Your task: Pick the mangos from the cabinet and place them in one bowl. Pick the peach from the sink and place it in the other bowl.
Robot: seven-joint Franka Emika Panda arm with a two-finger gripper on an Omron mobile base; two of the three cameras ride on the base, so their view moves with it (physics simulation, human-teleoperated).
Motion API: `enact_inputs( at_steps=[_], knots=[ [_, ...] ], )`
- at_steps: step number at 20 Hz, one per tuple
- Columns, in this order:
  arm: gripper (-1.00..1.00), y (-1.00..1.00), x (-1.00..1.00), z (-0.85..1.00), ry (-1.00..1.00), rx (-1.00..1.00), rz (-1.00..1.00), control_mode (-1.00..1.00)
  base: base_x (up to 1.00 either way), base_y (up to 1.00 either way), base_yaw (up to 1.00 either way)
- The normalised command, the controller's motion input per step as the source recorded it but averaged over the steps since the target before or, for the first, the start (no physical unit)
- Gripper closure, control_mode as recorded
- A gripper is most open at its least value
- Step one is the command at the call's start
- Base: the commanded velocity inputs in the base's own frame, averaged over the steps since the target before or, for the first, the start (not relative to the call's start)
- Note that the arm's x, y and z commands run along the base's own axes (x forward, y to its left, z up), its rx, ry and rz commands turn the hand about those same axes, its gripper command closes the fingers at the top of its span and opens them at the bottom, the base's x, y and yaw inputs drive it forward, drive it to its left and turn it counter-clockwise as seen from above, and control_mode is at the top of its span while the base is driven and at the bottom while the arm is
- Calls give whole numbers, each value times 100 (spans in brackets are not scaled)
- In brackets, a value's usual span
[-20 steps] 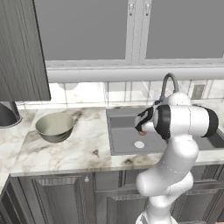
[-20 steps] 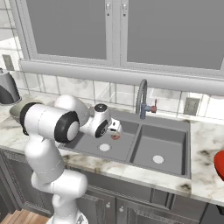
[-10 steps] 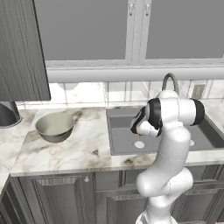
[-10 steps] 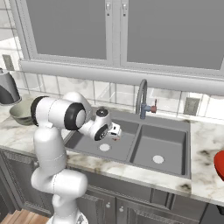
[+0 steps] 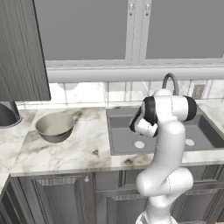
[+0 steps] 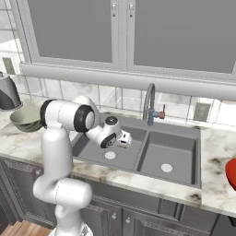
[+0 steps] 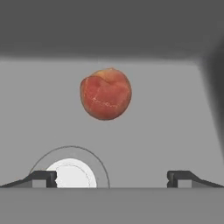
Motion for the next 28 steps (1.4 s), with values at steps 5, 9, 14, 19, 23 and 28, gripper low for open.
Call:
enact_inputs(
  at_steps=[5, 9, 14, 19, 23, 28],
  knots=[
    [-100, -15, 43, 0, 0, 0, -4, -100, 0, 0, 0],
    [-100, 0, 48, -7, 0, 0, -4, -100, 0, 0, 0],
    [-100, 0, 34, -21, 0, 1, -1, -100, 0, 0, 0],
    [-100, 0, 38, -28, 0, 2, -1, -100, 0, 0, 0],
    [-100, 0, 32, -26, 0, 1, -1, -100, 0, 0, 0],
    [-100, 1, 9, -30, 0, 2, -1, -100, 0, 0, 0]
  ],
)
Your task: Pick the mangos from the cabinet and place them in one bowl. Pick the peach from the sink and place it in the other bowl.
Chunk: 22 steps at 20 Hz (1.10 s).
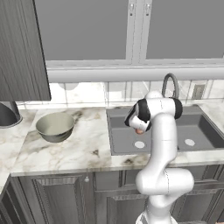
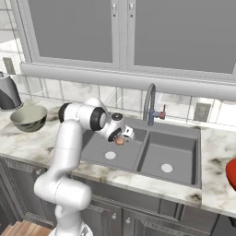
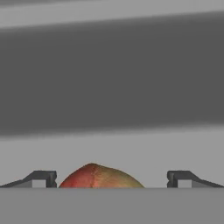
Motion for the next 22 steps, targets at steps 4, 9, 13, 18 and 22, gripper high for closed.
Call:
enact_inputs(
  at_steps=[4, 9, 13, 18, 22],
  knots=[
    [-100, 1, -14, -36, 0, 2, -1, -100, 0, 0, 0],
    [-100, 0, -23, -39, 0, 0, -2, -100, 0, 0, 0],
    [-100, 0, -46, -44, 0, 2, -5, -100, 0, 0, 0],
    [-100, 6, -41, -42, -1, 0, -5, -100, 0, 0, 0],
    [-100, 14, -34, -49, 0, 1, -5, -100, 0, 0, 0]
  ],
)
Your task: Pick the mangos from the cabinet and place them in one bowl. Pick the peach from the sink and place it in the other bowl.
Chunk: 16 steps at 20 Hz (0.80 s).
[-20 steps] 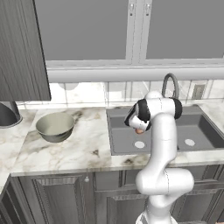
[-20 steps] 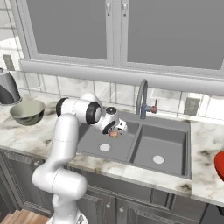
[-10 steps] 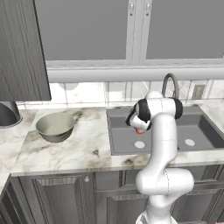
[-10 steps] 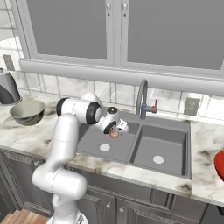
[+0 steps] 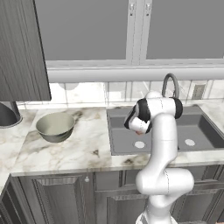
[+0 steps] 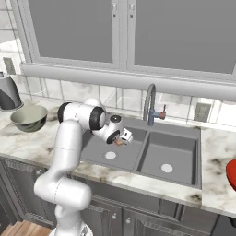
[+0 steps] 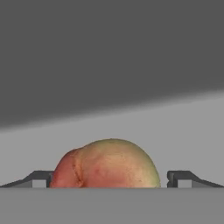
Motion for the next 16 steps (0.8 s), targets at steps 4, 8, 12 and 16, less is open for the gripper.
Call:
enact_inputs(
  at_steps=[4, 8, 12, 16],
  knots=[
    [-100, 2, 7, -37, -3, -1, -4, -100, 0, 0, 0],
    [-100, 0, 59, -47, 0, -3, -3, -100, 0, 0, 0],
    [100, 0, 51, -58, 0, -1, -4, -100, 0, 0, 0],
    [100, 3, 1, -77, 0, 3, -3, -100, 0, 0, 0]
  ],
)
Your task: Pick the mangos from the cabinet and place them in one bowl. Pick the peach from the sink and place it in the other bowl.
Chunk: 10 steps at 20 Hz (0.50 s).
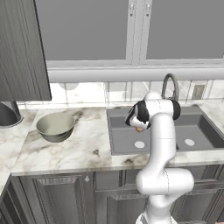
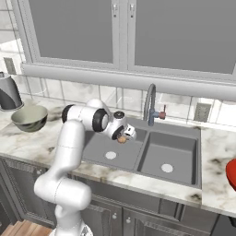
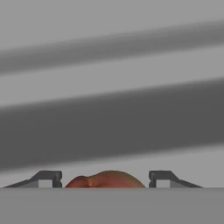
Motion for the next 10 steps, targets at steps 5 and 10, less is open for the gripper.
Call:
enact_inputs(
  at_steps=[5, 10],
  knots=[
    [100, 10, -22, -84, 0, 12, -3, -100, 0, 0, 0],
    [100, 14, -75, -7, -9, 7, -3, -100, 0, 0, 0]
  ],
)
